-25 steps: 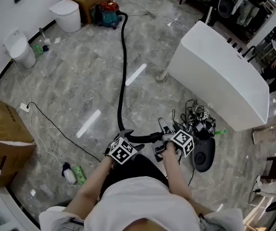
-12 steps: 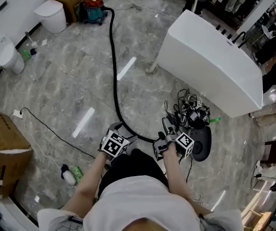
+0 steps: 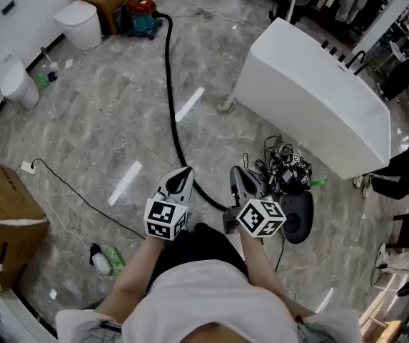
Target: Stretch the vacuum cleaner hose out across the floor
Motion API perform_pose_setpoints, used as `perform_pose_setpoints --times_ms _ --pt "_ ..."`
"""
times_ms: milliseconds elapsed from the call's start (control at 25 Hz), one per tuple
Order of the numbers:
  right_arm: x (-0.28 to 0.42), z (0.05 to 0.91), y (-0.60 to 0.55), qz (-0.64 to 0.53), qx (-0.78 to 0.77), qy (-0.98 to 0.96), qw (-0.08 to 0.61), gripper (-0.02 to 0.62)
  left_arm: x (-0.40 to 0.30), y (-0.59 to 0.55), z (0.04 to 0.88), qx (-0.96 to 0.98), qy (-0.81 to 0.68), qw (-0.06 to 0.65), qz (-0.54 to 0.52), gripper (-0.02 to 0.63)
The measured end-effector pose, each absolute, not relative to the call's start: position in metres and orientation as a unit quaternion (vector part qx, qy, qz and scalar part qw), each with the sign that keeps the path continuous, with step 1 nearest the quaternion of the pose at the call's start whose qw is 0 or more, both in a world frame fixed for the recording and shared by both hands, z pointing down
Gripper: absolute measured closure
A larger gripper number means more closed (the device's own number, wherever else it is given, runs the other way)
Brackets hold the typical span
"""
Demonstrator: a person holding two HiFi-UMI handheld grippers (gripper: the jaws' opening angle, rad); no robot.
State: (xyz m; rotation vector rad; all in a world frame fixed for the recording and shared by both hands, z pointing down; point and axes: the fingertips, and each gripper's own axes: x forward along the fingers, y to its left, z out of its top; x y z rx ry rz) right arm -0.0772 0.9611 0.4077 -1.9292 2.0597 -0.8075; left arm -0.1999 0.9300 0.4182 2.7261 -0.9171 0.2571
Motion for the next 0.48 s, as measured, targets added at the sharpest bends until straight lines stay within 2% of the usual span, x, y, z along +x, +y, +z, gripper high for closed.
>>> perform_pose_setpoints --times_ms 120,480 --pt "-0.093 0.387 0.955 -0.190 -0.654 0.731 0.043 0.580 -0.198 0.929 0.391 0.937 -0.320 0.136 0.039 0.597" --pt "-0.126 0.368 0.941 -0.092 -0.645 0.759 -0.003 0.580 -0.220 0.929 0.369 0.925 -0.362 0.114 0.016 0.597"
